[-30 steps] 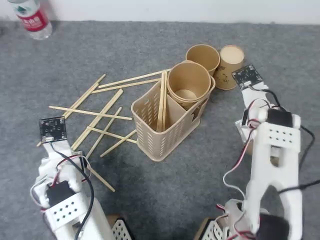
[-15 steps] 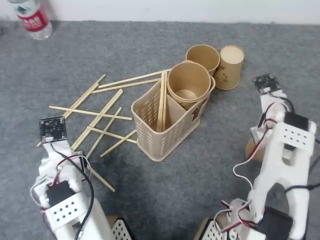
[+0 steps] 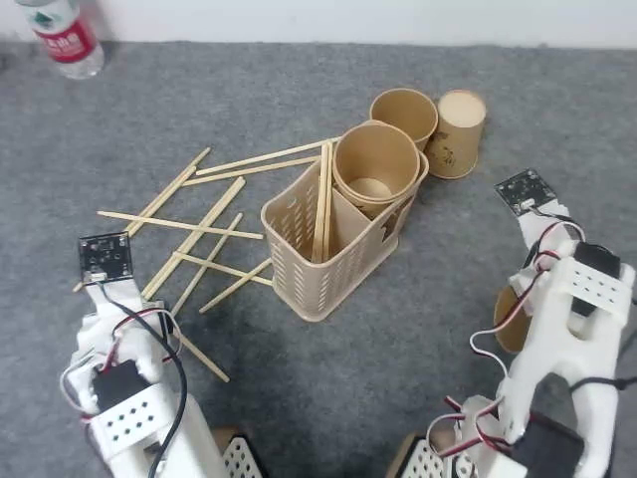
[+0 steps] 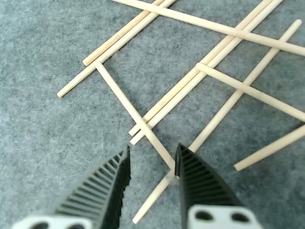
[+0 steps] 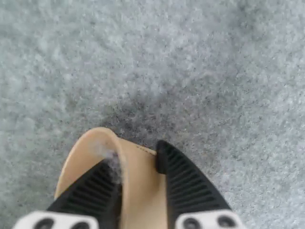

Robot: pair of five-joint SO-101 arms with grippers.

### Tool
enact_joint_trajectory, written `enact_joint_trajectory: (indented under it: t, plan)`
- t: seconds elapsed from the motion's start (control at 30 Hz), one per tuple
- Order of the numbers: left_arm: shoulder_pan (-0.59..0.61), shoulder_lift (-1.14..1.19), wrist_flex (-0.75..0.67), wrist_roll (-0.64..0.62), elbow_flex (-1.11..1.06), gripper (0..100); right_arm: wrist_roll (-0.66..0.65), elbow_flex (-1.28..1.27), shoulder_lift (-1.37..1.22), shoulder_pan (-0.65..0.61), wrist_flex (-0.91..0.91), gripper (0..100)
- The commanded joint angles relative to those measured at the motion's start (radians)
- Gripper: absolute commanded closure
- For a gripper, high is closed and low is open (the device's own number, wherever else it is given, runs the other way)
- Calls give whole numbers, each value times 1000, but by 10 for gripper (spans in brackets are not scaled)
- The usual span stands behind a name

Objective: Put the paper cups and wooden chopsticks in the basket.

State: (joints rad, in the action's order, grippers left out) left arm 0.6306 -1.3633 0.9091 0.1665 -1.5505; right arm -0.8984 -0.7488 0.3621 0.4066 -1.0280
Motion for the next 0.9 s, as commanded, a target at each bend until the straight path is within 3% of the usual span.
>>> enact_joint_trajectory:
  t: [0.0,0.17,0.43,0.6,0.73,0.87]
  plan:
    - [3,-12,-14,-9,5,852,-12,25,27,13,2,991]
    - [3,-12,-14,-9,5,852,9,153,168,10,-96,991]
    - [3,-12,-15,-9,5,852,215,637,283,-74,-398,991]
    - [3,-12,-15,-9,5,852,339,896,206,-197,-547,992]
    - [3,-12,-15,-9,5,852,514,1171,87,-263,-608,992]
    - [3,-12,-15,-9,5,852,657,1435,-61,-410,-682,992]
